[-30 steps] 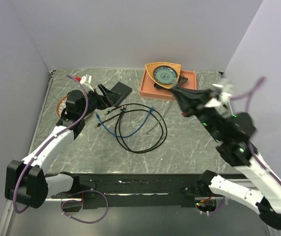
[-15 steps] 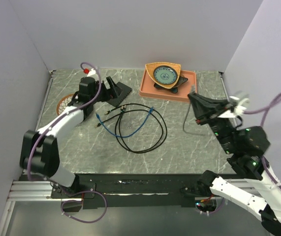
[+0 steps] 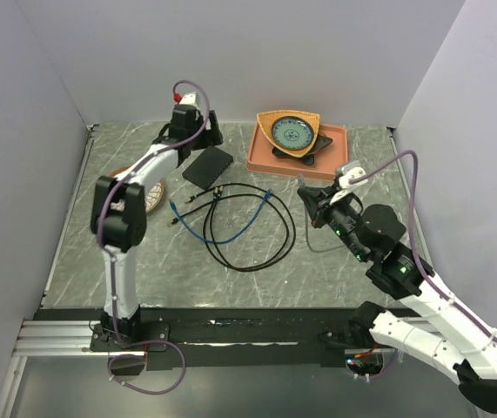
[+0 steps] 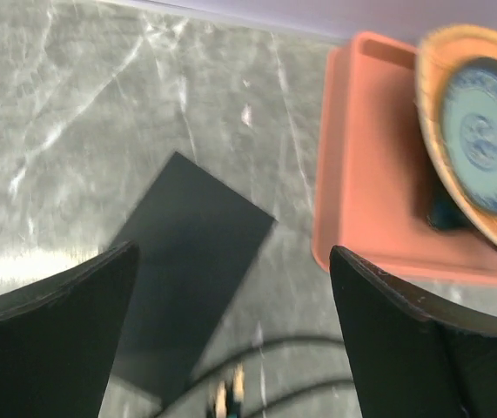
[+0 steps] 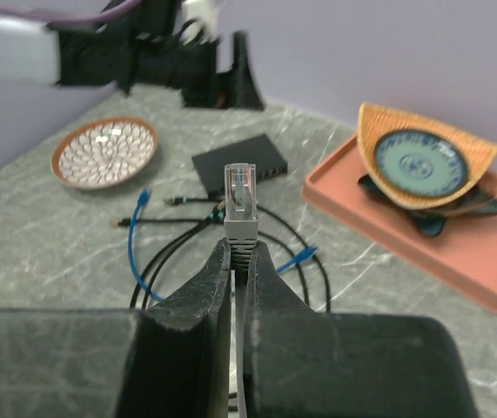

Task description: Insert the plug into the switch port

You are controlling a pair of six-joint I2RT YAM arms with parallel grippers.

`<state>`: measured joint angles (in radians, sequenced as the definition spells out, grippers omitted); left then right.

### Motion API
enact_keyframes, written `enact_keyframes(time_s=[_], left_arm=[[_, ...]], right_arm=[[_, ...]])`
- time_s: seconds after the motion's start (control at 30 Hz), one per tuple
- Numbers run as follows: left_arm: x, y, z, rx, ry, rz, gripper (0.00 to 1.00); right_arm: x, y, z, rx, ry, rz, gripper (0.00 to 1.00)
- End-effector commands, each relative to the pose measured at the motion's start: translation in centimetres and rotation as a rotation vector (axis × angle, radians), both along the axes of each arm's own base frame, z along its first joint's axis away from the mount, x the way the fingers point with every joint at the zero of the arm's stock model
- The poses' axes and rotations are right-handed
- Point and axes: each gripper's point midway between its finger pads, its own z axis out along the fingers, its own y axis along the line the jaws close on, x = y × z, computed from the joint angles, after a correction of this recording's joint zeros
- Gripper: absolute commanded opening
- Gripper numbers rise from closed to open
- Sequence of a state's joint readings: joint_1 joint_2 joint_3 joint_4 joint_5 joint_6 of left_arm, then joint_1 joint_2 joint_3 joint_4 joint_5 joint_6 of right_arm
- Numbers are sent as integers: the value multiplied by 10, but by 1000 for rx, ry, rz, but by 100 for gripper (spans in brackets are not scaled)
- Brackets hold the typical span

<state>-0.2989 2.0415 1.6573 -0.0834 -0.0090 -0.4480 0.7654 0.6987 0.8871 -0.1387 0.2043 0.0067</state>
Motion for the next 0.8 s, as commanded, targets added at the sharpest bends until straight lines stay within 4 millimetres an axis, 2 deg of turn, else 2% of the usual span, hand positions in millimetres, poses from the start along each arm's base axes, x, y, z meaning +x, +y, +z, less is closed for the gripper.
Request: enact_keyframes(time_s=[0.0,0.03,0.07,0.1,0.13,0.17,0.2,0.37,0.4,0.43,0.5,0.53,0.6,0.73,0.77], left_arm=[[33,-2,-34,103,65,33,96],[47,-4,-21,106,30,46,96],[49,-3,-30,121,58,54,96],[54,-4,-54,139,90,58,96],[63,-3,-48,141,66,73,96],[67,-4,-52,143,61,75,96],[71,-5,-66,149,70,80,96],[87,-8,-71,171,27,93,96],[84,-8,-88,196,69,85,97],[85,-9,-85,207,68,74,97],[79,-12,-94,214,94,51,97],[74,-12,-105,217,117,41,98],[68,-12,-111,217,139,35,98],[46,-10,-135,221,243,13,99],[41,-10,-134,215,258,5,99]], right_arm=[[2,11,-11,57,52,48,0],[2,14,-13,61,62,60,0],[5,13,-18,61,76,58,0],[3,20,-22,72,99,100,0],[5,20,-24,81,106,108,0],[3,24,-29,83,122,138,0],[7,23,-33,95,144,137,0],[6,32,-47,93,202,208,0],[7,33,-50,88,210,212,0],[7,33,-50,88,212,213,0],[8,35,-55,81,227,223,0],[9,35,-57,79,236,223,0],[9,39,-60,78,247,244,0],[8,42,-67,73,278,262,0],[8,43,-69,69,286,264,0]])
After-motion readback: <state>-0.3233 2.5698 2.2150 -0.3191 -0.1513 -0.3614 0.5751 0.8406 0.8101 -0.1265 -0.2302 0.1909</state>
